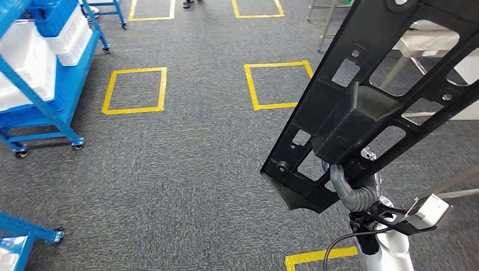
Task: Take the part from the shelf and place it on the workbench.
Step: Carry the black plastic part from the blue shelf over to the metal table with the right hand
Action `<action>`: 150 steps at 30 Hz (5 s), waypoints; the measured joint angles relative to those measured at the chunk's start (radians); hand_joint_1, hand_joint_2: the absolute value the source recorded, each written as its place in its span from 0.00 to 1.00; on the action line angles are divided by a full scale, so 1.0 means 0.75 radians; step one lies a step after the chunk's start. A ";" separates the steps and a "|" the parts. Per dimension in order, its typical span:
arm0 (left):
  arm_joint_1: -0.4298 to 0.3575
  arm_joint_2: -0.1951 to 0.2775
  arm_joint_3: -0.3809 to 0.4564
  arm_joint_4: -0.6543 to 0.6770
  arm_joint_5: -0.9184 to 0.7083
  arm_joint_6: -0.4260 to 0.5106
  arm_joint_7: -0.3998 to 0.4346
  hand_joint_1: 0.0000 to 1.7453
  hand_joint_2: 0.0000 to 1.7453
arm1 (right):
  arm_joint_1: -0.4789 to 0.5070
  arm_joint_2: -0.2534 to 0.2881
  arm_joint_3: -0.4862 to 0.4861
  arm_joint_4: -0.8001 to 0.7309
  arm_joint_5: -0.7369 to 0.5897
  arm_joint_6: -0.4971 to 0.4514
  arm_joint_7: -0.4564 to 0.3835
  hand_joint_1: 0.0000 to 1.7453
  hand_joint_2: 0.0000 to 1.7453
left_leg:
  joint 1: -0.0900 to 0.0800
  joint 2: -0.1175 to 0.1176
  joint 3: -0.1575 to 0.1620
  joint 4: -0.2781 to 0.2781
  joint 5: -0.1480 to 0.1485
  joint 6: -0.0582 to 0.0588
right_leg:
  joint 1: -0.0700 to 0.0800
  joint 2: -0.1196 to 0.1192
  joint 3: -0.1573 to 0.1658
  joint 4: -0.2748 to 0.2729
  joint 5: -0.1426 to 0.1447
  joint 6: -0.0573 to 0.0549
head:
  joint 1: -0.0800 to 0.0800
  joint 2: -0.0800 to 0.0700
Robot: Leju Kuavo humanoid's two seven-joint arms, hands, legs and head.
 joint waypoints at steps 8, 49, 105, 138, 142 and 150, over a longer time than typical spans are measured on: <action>-0.004 -0.001 0.002 0.000 0.007 0.001 -0.004 0.00 1.00 | -0.089 0.001 -0.015 0.021 0.021 -0.025 0.021 1.00 1.00 | -0.006 0.051 0.014 0.008 -0.019 -0.022 | 0.010 -0.062 0.171 -0.328 0.119 -0.021 | 0.000 0.000; -0.008 0.013 0.054 0.000 0.008 0.004 0.001 0.00 1.00 | -0.167 0.013 0.030 -0.007 -0.025 -0.048 0.046 1.00 1.00 | 0.012 -0.157 -0.028 0.049 -0.013 -0.044 | 0.006 0.143 0.173 -0.346 0.123 -0.047 | 0.000 0.000; -0.027 0.020 0.066 0.001 0.012 -0.017 -0.030 0.00 1.00 | -0.188 0.021 0.046 0.005 -0.047 -0.042 0.058 1.00 1.00 | 0.016 -0.052 -0.191 0.420 -0.189 -0.071 | 0.006 0.056 0.188 -0.357 0.118 -0.059 | 0.000 0.000; -0.028 0.026 0.069 0.001 0.021 -0.018 -0.036 0.00 1.00 | -0.198 0.026 0.052 0.022 -0.046 -0.042 0.043 1.00 1.00 | 0.016 -0.087 -0.110 0.220 -0.063 -0.056 | 0.002 0.096 0.199 -0.365 0.125 -0.046 | 0.000 0.000; -0.029 0.027 0.073 0.001 0.027 -0.018 -0.039 0.00 1.00 | -0.220 0.026 0.062 0.025 -0.030 -0.045 0.052 1.00 1.00 | 0.019 -0.146 -0.042 0.045 -0.012 -0.031 | 0.002 0.144 0.183 -0.357 0.128 -0.017 | 0.000 0.000; -0.013 0.027 0.076 0.001 0.032 -0.028 -0.054 0.00 1.00 | -0.233 0.031 0.065 0.029 0.018 -0.061 0.087 1.00 1.00 | 0.018 -0.084 -0.028 0.024 -0.014 0.013 | 0.000 0.007 -0.017 0.027 -0.025 0.023 | 0.000 0.000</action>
